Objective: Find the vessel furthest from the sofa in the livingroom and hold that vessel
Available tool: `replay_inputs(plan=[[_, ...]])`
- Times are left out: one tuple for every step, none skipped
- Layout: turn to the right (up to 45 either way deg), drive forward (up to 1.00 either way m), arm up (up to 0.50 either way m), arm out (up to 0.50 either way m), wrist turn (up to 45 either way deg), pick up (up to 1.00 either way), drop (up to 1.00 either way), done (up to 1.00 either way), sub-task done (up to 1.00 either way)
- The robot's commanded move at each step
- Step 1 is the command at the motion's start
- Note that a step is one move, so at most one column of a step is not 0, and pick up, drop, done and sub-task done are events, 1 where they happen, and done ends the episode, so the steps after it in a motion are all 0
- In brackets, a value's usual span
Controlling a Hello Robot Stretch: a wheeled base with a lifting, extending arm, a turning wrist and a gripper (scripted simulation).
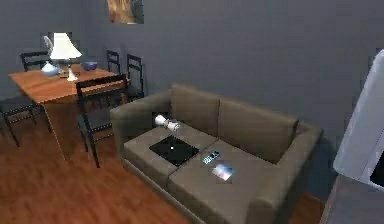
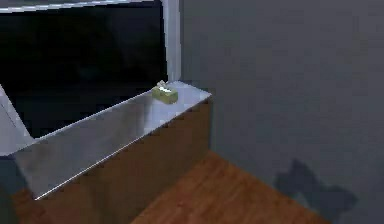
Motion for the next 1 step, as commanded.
replay_inputs(plan=[[-45.0,0.00,0.00,0.00,0.0,0.00,0.00,0.00,0.00]])
